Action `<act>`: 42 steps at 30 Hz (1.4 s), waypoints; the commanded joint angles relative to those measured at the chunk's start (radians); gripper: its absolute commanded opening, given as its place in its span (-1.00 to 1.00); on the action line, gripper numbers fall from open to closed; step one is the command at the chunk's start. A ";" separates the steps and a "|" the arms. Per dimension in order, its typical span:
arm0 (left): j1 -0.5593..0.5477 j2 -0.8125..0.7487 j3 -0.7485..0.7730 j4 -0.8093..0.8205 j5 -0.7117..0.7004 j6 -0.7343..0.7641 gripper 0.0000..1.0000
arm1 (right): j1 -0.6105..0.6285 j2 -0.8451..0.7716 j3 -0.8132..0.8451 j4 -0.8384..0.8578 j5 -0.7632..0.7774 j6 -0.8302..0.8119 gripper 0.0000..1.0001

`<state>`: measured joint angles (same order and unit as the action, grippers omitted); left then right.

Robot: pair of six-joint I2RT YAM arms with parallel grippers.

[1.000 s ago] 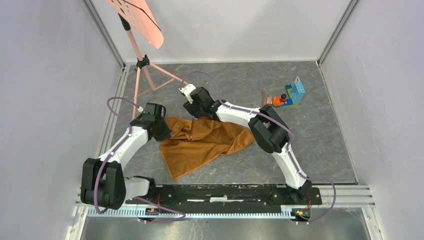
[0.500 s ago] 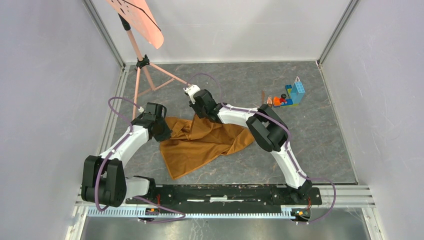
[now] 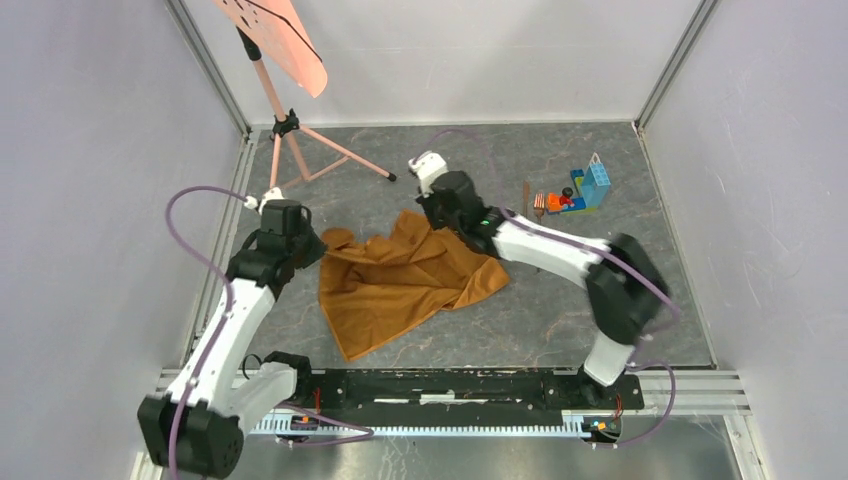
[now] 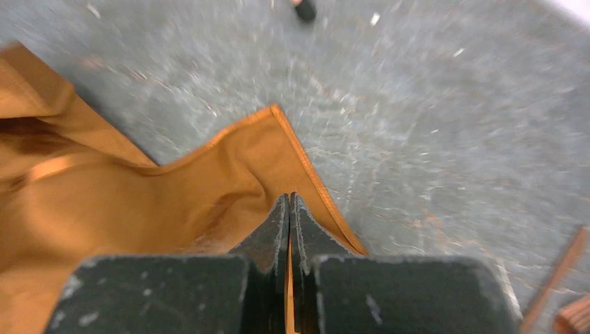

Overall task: Fold the napkin into a case and place the utensils inside
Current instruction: Flatten out the crumpled napkin at the center of the board.

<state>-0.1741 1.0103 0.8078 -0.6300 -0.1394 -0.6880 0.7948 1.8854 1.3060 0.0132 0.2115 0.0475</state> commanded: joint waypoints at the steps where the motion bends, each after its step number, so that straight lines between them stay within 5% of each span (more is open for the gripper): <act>1: 0.005 -0.175 0.080 -0.038 -0.091 0.077 -0.95 | 0.008 -0.320 -0.187 0.168 -0.005 0.031 -1.00; 2: 0.006 -0.202 0.085 -0.042 -0.101 0.085 -0.95 | 0.003 -0.336 -0.208 0.175 -0.033 0.032 -0.97; 5: 0.007 -0.239 0.103 -0.068 -0.134 0.087 -0.95 | -0.003 -0.266 -0.134 0.093 -0.029 0.023 -0.24; 9: 0.007 -0.199 0.098 -0.067 -0.094 0.085 -0.95 | -0.004 -0.146 -0.041 0.060 -0.045 -0.006 0.30; 16: 0.007 -0.081 0.004 -0.097 -0.066 -0.038 -0.95 | -0.004 0.111 0.200 0.002 -0.092 -0.070 0.68; 24: 0.007 0.033 -0.065 -0.067 -0.053 -0.067 -0.95 | -0.003 0.368 0.452 -0.071 -0.102 -0.082 0.74; 34: 0.007 0.057 -0.086 -0.031 -0.052 -0.044 -0.96 | 0.008 0.467 0.489 -0.070 -0.075 -0.100 0.74; 38: 0.007 0.057 -0.085 -0.027 -0.052 -0.036 -0.95 | 0.018 0.484 0.455 -0.060 -0.053 -0.096 0.61; 42: 0.007 0.056 -0.073 -0.028 -0.074 -0.029 -0.96 | 0.016 0.489 0.369 -0.020 -0.063 -0.050 0.07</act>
<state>-0.1715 1.0687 0.7246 -0.6960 -0.1974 -0.7109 0.8066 2.3562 1.7420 -0.0242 0.1333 -0.0311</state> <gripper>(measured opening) 0.043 0.627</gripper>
